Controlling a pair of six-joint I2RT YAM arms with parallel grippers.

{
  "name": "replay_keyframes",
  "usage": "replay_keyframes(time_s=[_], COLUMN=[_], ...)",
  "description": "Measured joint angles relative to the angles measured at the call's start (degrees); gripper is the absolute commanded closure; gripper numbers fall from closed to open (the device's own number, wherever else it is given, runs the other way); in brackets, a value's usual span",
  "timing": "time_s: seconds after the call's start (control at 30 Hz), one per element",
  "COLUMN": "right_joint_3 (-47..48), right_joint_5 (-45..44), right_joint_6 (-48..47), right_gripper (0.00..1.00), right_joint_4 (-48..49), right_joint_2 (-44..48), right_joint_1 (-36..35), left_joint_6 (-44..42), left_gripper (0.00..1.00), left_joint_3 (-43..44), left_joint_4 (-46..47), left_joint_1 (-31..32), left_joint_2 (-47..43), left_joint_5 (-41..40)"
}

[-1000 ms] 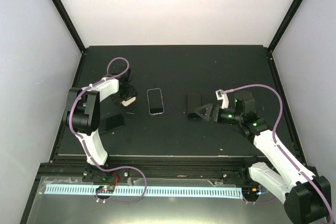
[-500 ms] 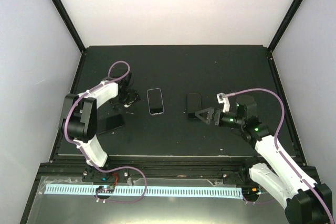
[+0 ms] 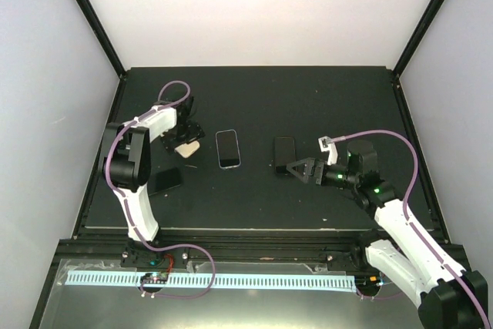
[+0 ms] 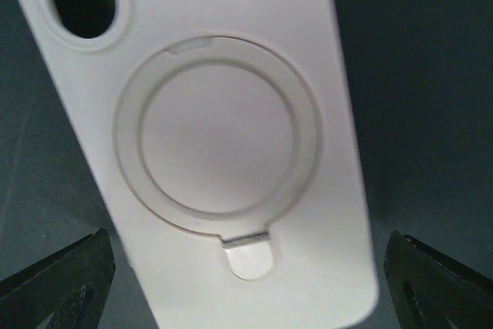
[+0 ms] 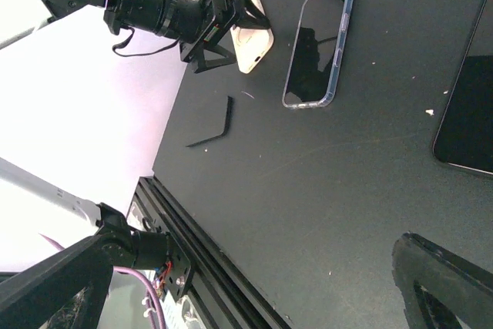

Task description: Put the phone into the phone case

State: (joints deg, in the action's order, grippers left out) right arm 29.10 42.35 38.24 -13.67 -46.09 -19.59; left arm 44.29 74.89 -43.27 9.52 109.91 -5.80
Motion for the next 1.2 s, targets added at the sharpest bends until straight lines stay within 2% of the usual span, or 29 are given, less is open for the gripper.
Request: replay_keyframes(time_s=[0.37,0.73,0.93,1.2], right_joint_3=[0.0,0.0,-1.8,-3.3], right_joint_5=[-0.2,-0.2,-0.5,0.3], right_joint_6=[-0.7,-1.8,0.2,1.9], right_gripper=[0.0,0.0,0.0,0.18], right_joint_4=[0.0,0.0,2.2,3.9], right_joint_2=[-1.3,-1.6,-3.4,-4.1], right_joint_1=[0.0,0.0,0.0,-0.3], left_joint_6=[2.0,2.3,1.5,0.5], left_gripper=[0.07,0.3,0.32,0.33], left_joint_3=[1.4,1.4,-5.1,-18.0], left_joint_4=[-0.5,-0.2,2.2,8.3], left_joint_1=[-2.1,-2.4,-2.0,1.6], left_joint_2=[3.0,2.8,-2.6,-19.8], left_joint_5=[2.2,3.3,6.2,13.2])
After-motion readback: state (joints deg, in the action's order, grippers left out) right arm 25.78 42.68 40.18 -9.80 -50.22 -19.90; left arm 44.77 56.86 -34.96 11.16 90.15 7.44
